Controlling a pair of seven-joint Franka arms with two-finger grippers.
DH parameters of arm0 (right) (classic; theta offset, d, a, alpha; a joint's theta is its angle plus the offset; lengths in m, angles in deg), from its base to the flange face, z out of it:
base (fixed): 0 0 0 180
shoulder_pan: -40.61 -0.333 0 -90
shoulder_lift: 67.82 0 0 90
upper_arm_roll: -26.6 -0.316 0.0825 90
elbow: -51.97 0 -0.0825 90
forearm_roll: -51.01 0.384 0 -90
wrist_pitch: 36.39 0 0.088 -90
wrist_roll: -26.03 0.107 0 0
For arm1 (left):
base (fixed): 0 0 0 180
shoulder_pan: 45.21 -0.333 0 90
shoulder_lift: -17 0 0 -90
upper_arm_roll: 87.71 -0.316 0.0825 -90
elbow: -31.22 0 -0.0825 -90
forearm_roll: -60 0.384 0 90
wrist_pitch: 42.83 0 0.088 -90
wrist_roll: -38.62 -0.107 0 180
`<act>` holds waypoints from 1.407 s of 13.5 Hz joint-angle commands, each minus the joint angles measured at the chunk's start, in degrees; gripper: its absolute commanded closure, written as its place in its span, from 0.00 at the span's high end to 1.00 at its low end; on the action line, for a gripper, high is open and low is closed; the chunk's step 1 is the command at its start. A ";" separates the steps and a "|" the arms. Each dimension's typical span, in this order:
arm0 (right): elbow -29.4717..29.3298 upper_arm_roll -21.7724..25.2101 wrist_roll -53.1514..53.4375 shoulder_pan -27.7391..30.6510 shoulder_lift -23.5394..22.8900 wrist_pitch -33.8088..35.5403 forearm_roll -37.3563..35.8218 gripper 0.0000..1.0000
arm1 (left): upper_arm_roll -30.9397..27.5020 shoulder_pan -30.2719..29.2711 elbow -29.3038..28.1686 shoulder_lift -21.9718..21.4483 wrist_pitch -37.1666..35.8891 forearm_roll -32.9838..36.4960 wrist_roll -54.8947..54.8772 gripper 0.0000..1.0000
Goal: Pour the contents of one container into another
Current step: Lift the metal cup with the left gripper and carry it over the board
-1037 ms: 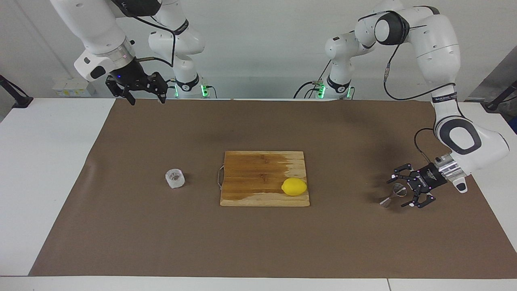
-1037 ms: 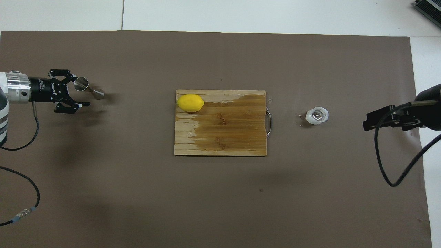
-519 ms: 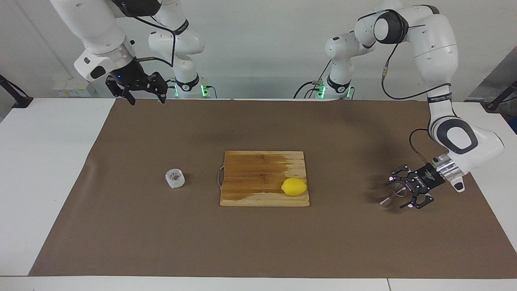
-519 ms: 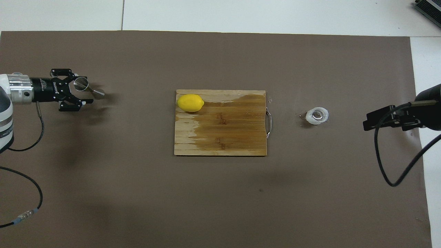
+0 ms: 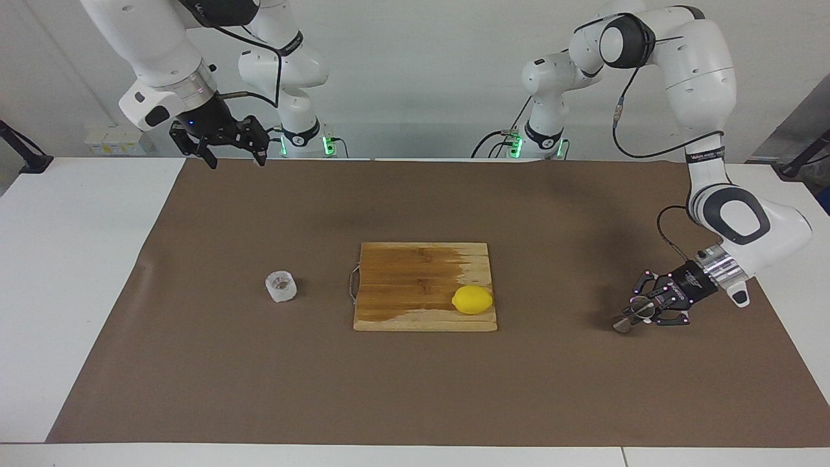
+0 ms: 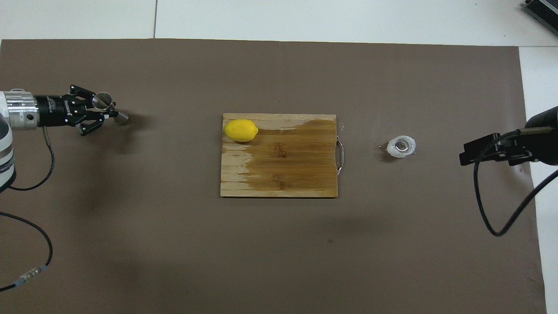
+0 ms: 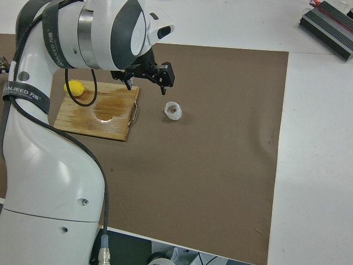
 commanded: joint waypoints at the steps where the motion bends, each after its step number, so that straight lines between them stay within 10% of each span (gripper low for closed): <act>1: -0.06 -0.82 0.80 0.82 0.06 0.24 -0.86 1.00 | -0.26 1.48 -2.90 -3.93 0.96 -1.46 -1.02 0.00; 9: -0.06 -0.82 0.80 0.73 0.06 0.24 -0.86 1.00 | -0.08 17.90 -14.05 -17.72 12.55 -4.35 2.31 0.00; 19: -0.06 -0.82 0.80 0.82 0.06 0.24 -0.86 1.00 | 0.01 35.14 -13.62 -22.21 17.75 -5.07 14.53 0.00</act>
